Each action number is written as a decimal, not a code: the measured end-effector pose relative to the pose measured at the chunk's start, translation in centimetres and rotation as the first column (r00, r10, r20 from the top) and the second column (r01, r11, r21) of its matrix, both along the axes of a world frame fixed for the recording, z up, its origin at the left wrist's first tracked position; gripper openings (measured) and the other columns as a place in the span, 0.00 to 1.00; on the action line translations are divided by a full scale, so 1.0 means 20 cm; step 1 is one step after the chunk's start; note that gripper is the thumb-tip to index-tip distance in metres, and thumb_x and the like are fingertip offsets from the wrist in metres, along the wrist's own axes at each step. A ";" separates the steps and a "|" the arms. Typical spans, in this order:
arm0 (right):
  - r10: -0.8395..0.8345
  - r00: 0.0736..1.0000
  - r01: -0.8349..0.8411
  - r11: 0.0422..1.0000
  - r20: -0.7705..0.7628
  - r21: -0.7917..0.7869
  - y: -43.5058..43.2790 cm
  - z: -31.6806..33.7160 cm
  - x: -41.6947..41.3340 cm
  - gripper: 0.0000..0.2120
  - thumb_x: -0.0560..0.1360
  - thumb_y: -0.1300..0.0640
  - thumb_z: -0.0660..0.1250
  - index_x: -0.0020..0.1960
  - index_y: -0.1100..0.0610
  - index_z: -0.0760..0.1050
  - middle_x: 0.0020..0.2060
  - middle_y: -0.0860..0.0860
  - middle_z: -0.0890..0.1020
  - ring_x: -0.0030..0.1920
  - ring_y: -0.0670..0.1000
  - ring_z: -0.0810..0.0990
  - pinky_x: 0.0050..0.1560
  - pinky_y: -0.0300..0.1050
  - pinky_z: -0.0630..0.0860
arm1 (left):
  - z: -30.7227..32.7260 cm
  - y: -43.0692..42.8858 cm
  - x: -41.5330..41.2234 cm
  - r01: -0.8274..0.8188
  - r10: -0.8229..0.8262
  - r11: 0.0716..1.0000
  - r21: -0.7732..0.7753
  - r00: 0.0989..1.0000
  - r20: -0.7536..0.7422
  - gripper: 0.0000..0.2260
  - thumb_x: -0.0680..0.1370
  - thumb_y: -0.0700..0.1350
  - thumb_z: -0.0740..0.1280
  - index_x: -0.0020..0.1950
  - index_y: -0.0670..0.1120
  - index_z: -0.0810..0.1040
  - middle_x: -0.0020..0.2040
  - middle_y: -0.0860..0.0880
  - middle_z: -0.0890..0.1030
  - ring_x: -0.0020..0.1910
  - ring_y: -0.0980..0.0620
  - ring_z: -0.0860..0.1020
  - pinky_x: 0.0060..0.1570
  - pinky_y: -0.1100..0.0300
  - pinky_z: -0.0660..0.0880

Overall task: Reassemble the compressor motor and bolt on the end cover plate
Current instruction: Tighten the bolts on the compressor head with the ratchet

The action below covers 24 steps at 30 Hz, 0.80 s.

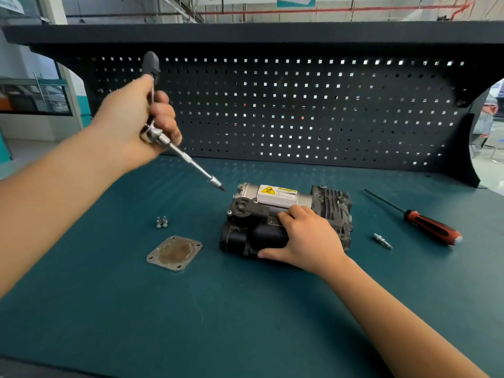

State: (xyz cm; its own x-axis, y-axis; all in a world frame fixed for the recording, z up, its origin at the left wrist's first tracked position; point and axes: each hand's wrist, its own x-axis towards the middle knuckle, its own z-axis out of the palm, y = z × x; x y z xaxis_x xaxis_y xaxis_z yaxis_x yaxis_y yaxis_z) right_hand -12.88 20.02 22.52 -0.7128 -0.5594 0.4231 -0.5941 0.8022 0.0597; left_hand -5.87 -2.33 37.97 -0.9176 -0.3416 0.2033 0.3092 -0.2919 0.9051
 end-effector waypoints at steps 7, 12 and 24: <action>0.066 0.998 -0.066 0.997 -0.003 -0.027 0.07 0.01 -0.03 0.39 0.62 0.31 0.69 0.62 0.58 0.75 0.51 0.53 0.77 0.56 0.54 0.74 0.52 0.46 0.72 | -0.32 -0.30 -0.06 -0.463 0.265 -0.043 -0.885 0.849 -0.457 0.17 0.81 0.49 0.57 0.33 0.44 0.65 0.19 0.49 0.69 0.16 0.49 0.70 0.20 0.61 0.63; 0.167 0.974 -0.198 0.956 -0.152 -0.217 0.15 0.01 0.01 0.32 0.62 0.33 0.66 0.47 0.60 0.83 0.37 0.52 0.82 0.38 0.51 0.83 0.37 0.39 0.75 | -0.57 -0.50 -0.04 -0.279 0.333 -0.383 -0.880 0.847 -0.414 0.14 0.76 0.45 0.67 0.36 0.37 0.72 0.23 0.37 0.73 0.23 0.35 0.75 0.27 0.53 0.66; -0.212 0.975 0.220 0.889 0.065 -0.400 -0.33 0.00 0.16 0.34 0.68 0.31 0.59 0.64 0.54 0.69 0.58 0.52 0.71 0.60 0.54 0.66 0.58 0.47 0.64 | -0.78 -0.49 -0.13 -0.464 0.476 -0.099 -0.880 0.755 -0.452 0.15 0.77 0.43 0.66 0.33 0.37 0.70 0.20 0.40 0.72 0.20 0.36 0.73 0.24 0.52 0.67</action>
State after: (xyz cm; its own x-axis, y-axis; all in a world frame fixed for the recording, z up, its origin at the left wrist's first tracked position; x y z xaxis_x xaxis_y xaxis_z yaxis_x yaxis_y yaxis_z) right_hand -9.63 13.32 22.55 -0.8066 -0.1749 0.5646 -0.4009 0.8638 -0.3051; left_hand -8.56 -12.08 22.36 -0.6281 -0.2254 0.7448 -0.0505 0.9669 0.2500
